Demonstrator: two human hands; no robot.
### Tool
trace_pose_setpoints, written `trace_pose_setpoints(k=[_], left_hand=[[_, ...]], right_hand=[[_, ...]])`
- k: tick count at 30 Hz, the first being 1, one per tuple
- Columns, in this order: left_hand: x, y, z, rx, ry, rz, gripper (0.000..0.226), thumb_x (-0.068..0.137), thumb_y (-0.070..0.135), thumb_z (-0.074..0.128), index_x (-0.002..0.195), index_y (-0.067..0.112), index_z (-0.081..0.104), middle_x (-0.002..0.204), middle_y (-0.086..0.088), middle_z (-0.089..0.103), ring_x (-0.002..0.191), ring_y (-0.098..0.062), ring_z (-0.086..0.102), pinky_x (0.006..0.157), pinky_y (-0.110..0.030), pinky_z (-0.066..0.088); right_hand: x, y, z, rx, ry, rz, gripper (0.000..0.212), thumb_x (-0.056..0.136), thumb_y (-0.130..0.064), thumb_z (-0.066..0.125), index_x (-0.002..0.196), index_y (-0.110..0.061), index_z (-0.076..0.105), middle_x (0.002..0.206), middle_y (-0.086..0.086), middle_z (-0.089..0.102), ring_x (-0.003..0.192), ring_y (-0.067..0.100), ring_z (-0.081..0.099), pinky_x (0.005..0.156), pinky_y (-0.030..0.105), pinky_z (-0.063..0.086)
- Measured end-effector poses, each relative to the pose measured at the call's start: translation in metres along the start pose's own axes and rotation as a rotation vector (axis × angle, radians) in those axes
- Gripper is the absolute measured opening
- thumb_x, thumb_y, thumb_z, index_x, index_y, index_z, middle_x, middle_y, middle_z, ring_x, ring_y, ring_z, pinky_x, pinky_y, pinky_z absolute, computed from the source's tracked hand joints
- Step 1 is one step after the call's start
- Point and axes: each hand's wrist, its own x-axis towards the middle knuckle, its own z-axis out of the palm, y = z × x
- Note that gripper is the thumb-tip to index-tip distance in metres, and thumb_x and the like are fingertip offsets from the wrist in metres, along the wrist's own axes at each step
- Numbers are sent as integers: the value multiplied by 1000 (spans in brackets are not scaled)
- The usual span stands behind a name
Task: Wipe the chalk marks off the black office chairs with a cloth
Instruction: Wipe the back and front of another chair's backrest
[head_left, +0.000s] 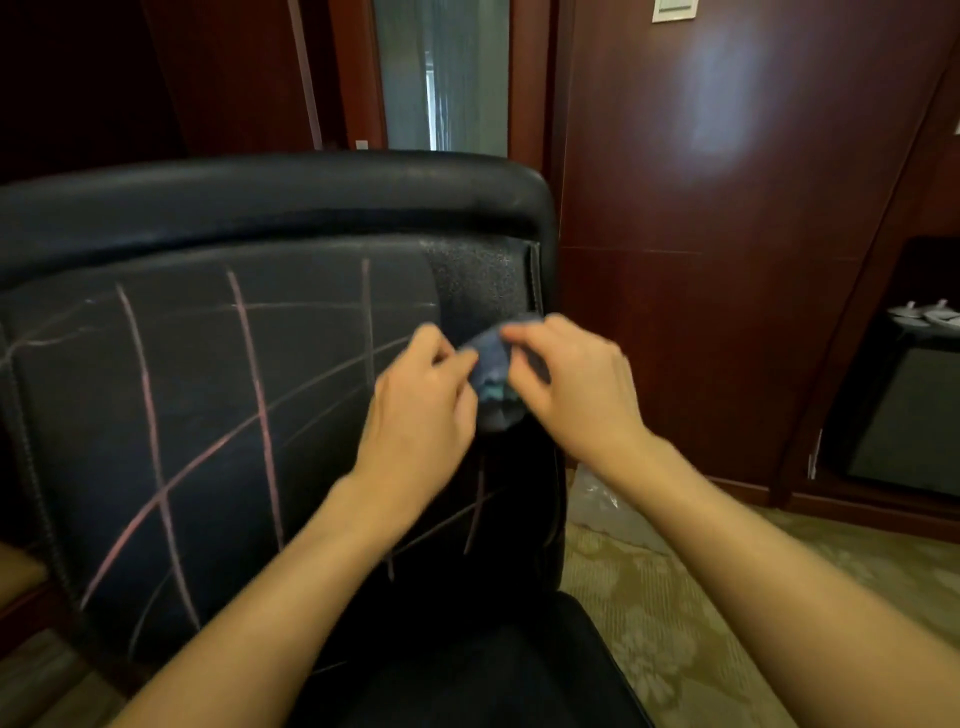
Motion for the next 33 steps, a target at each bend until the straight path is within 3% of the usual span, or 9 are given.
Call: trace_pose_setpoints(k=[3,8,11,13,17,21,25,30,33], left_hand=[[37,3,-12,34,88,-40,15,86,4,60,94,2,72,95,-12,54,76,-31,58,67,-39,44],[16,-3,6,85,-55,-96,18,88,9,57,98,4,72,100,-14,52,81,-37,59,72,-47,49],[-18,-1,25,56,-141,-130,17,88,9,58,98,4,70,102,-15,52,80,-40,60,72,-52,52],[-43,2,36,43,-192,-147,17,88,8,59,100,5,70,103,-13,52,81,-36,61,71,-49,53],[-106,-4,60,19,-302,-166,17,78,3,68,94,6,72,93,-11,54,73,-31,62,59,-40,54],[-155,-4,68,42,-510,-196,22,88,12,59,107,9,70,103,-8,53,89,-28,63,71,-38,52],[-131,-5,55,-31,-341,-117,27,82,20,44,83,8,69,87,-7,52,67,-28,61,53,-38,54],[-54,3,18,-76,29,-84,18,86,10,57,95,3,71,93,-11,56,71,-26,59,67,-38,51],[-32,3,19,-39,53,-123,12,88,5,63,93,0,72,94,-11,55,74,-24,59,67,-38,50]], right_hand=[[36,-6,-10,-56,61,17,30,89,-29,55,115,-22,69,100,4,67,86,35,67,63,42,54],[11,1,20,-90,-102,104,29,93,-30,55,120,-25,63,111,3,64,92,38,66,72,45,53],[-32,1,43,-85,-81,152,27,91,-30,53,113,-21,65,106,4,66,78,38,67,61,44,53],[-62,-2,56,-58,-43,168,31,88,-33,47,107,-18,66,98,5,66,66,36,66,50,42,52],[-129,-3,79,8,-75,179,34,87,-34,46,106,-16,67,92,4,66,60,28,65,44,37,52],[-186,-9,90,1,-209,157,31,86,-33,48,100,-18,70,87,-1,65,56,21,65,42,28,48],[-153,-9,73,79,-153,149,27,88,-32,51,104,-20,69,89,-1,63,62,24,66,47,33,52],[-54,-10,29,89,111,66,30,90,-30,53,111,-18,70,99,3,68,81,26,69,63,37,55],[-35,-4,33,21,111,105,27,91,-28,55,112,-19,69,101,3,68,81,30,69,62,41,55]])
